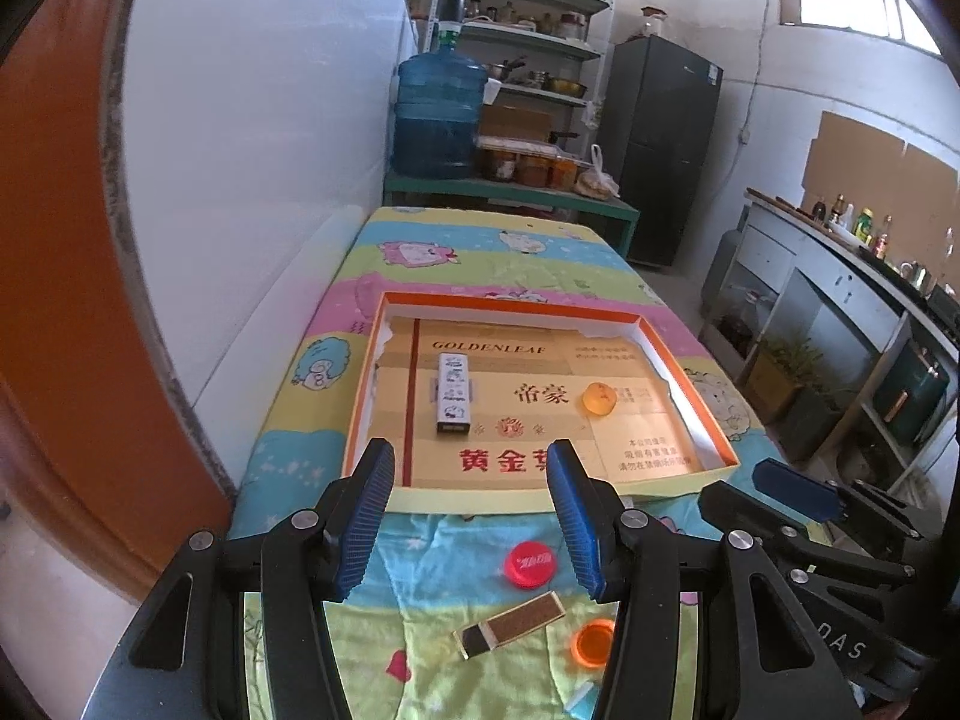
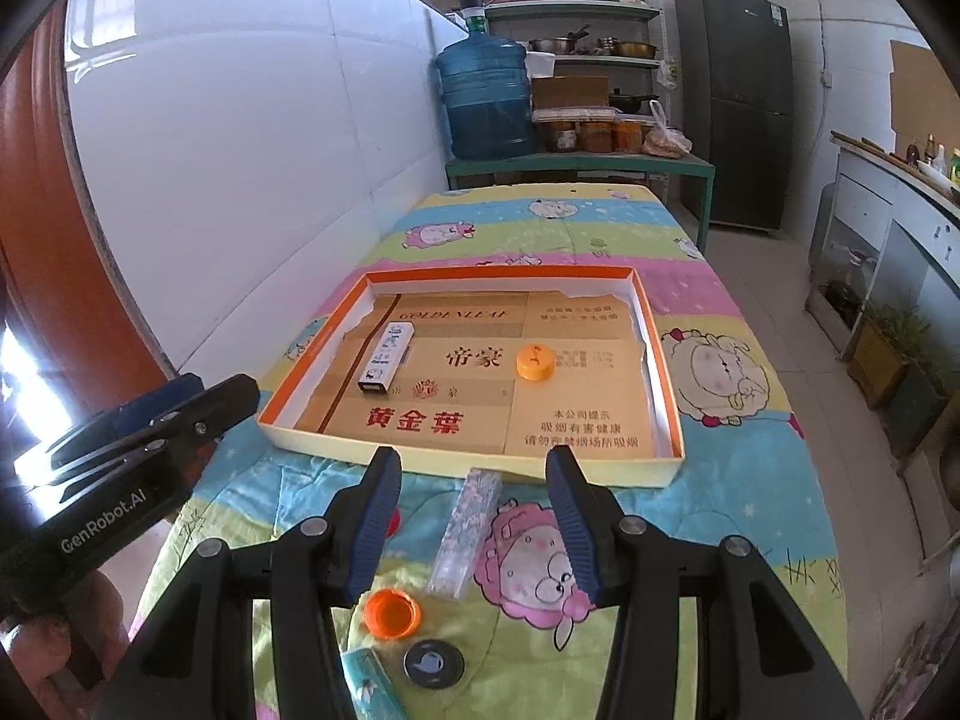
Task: Organize rigid objects
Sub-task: 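Withdraw both tools from the box back toward the remaining items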
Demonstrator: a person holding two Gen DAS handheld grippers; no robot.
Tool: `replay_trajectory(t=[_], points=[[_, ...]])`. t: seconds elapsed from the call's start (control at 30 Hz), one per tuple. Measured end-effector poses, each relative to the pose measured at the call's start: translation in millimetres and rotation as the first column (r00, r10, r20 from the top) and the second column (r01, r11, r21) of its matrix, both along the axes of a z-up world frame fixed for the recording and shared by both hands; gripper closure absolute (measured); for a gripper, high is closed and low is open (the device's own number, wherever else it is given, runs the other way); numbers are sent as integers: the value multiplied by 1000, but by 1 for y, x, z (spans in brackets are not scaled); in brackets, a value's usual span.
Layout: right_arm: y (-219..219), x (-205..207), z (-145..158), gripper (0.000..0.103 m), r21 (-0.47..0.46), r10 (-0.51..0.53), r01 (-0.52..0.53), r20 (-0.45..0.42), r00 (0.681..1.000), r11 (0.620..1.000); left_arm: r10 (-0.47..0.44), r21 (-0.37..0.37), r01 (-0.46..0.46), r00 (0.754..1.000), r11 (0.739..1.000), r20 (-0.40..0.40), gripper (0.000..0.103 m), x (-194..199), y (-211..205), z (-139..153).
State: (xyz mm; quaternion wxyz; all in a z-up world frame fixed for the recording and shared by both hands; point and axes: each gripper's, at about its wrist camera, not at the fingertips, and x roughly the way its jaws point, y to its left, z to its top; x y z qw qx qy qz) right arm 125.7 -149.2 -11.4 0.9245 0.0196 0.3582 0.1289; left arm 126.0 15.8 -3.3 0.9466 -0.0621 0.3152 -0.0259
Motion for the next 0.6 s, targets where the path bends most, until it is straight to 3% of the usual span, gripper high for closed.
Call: replay_trajectory(t=[0.6], points=[[1,-43,-22,53,-41,-2,1,-35,999,999,9,58,-8,1000,998,-22,48,-45,7,-12]])
